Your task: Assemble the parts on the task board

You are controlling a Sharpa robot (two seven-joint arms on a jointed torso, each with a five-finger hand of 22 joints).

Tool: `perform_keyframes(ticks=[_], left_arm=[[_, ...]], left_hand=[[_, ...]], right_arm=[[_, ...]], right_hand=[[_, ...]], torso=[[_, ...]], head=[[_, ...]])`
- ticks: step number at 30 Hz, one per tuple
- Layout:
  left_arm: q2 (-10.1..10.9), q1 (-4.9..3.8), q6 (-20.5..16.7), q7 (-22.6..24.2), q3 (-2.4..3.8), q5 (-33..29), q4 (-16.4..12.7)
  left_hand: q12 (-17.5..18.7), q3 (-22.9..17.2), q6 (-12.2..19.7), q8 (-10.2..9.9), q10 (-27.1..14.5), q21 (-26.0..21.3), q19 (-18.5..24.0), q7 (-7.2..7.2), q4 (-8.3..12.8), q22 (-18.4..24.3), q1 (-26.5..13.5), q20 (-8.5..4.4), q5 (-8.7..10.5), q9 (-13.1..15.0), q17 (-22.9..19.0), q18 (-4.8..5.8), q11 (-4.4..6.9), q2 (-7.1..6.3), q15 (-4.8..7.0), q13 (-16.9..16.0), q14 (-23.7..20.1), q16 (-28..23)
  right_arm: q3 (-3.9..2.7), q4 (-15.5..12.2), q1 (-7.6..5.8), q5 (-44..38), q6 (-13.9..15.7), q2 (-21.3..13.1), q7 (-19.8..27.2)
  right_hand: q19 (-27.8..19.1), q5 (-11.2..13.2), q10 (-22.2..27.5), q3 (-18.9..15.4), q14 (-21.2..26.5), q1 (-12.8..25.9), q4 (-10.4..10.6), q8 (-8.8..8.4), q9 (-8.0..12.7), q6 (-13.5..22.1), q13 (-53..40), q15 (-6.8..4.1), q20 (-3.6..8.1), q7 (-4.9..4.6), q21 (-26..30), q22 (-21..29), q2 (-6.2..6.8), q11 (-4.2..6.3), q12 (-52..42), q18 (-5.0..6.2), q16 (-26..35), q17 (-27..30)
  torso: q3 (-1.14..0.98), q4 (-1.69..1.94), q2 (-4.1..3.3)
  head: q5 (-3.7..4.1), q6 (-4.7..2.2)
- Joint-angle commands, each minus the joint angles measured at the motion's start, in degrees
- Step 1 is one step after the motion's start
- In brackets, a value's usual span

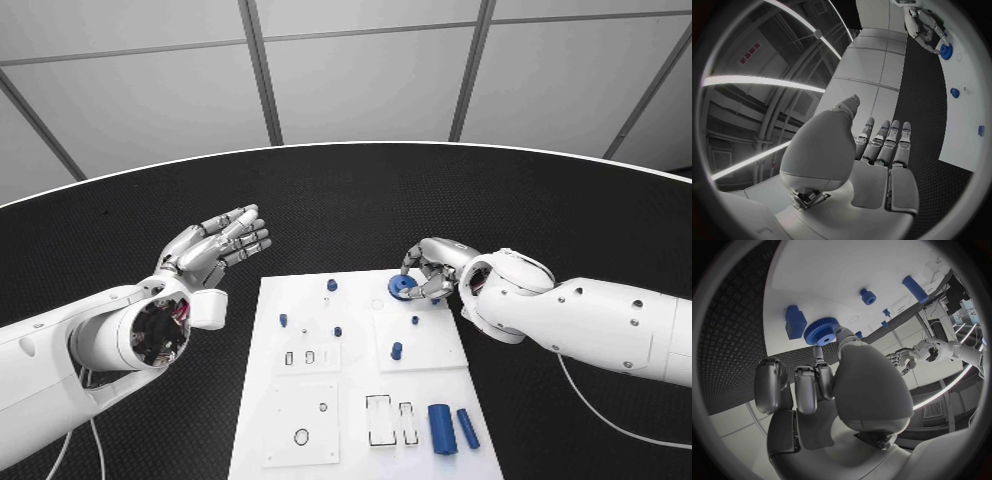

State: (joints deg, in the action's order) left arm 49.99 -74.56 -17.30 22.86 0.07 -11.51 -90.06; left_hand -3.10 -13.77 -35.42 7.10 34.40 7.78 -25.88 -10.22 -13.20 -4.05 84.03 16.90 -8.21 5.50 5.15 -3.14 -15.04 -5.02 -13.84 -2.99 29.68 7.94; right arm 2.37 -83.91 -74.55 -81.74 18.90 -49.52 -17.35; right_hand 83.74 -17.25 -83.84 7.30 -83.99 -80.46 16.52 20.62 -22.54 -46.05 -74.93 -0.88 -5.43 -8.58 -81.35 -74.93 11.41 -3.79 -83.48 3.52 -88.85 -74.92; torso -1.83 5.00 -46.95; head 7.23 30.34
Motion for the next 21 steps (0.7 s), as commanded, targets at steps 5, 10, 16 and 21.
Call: perform_keyframes(ticks=[5, 10, 16, 21], left_arm=[[-0.1, 0.00, 0.0, 0.0, 0.00, 0.0, 0.0], [-0.1, 0.00, 0.0, -0.1, 0.00, 0.0, 0.0], [0.0, 0.00, 0.0, -0.1, 0.00, 0.0, 0.0], [0.0, 0.00, 0.0, -0.2, 0.00, 0.0, 0.0]], left_hand=[[0.2, -0.2, 0.3, -0.2, -0.4, 0.2, 0.1, -6.74, 0.1, 0.1, 0.3, -0.07, 0.33, -0.1, -0.1, -0.55, -0.03, 0.06, -0.05, 0.1, -0.3, -0.2], [0.2, -0.2, 0.4, -0.3, -0.5, 0.1, 0.1, -6.75, 0.1, 0.1, 0.3, -0.07, 0.34, -0.1, -0.1, -0.55, -0.05, 0.01, -0.07, 0.1, -0.4, -0.3], [0.2, -0.2, 0.4, -0.3, -0.5, 0.1, 0.1, -6.75, 0.1, 0.1, 0.3, -0.07, 0.34, -0.1, -0.1, -0.55, -0.05, 0.01, -0.07, 0.1, -0.4, -0.3], [0.2, -0.3, 0.5, -0.3, -0.7, 0.1, 0.1, -6.76, 0.2, 0.1, 0.3, -0.07, 0.34, -0.1, -0.1, -0.55, -0.06, 0.01, -0.08, 0.1, -0.5, -0.3]], right_arm=[[0.00, 0.1, 0.03, 0.0, 0.0, 0.0, -0.1], [0.00, 0.3, 0.04, 0.0, -0.4, 0.1, -0.1], [0.01, 0.5, 0.13, 0.0, -1.3, 0.3, -0.4], [0.02, 0.8, 0.23, 0.0, -1.9, 0.4, -0.6]], right_hand=[[1.0, -0.4, -2.1, 0.1, -5.6, -0.7, -0.1, 0.73, -0.1, -0.5, -9.7, 0.51, -0.16, -0.03, -0.7, -5.3, -0.16, 0.00, -1.0, -0.92, -0.4, -12.8], [1.1, -1.0, -2.4, 0.7, -5.6, -1.2, -0.1, 1.01, 0.0, -0.9, -10.2, 0.46, -0.13, 0.03, -0.8, -5.5, -0.48, 0.07, -1.5, -0.96, -0.5, -12.9], [1.1, -1.6, -2.5, 1.2, -5.6, -1.6, -0.2, 1.11, 0.1, -1.2, -10.4, 0.43, -0.10, 0.06, -0.9, -5.7, -0.56, 0.11, -1.7, -0.99, -0.5, -13.0], [1.1, -1.7, -2.6, 1.5, -5.6, -1.8, -0.3, 1.12, 0.1, -1.3, -10.5, 0.42, -0.09, 0.07, -1.0, -5.8, -0.58, 0.12, -1.8, -1.01, -0.5, -13.1]], torso=[[0.02, 0.01, 0.04], [0.01, 0.00, 0.03], [0.02, 0.05, -0.01], [0.08, -0.03, 0.00]], head=[[0.03, 0.13], [0.04, 0.18], [-0.06, 0.36], [-0.11, 0.43]])
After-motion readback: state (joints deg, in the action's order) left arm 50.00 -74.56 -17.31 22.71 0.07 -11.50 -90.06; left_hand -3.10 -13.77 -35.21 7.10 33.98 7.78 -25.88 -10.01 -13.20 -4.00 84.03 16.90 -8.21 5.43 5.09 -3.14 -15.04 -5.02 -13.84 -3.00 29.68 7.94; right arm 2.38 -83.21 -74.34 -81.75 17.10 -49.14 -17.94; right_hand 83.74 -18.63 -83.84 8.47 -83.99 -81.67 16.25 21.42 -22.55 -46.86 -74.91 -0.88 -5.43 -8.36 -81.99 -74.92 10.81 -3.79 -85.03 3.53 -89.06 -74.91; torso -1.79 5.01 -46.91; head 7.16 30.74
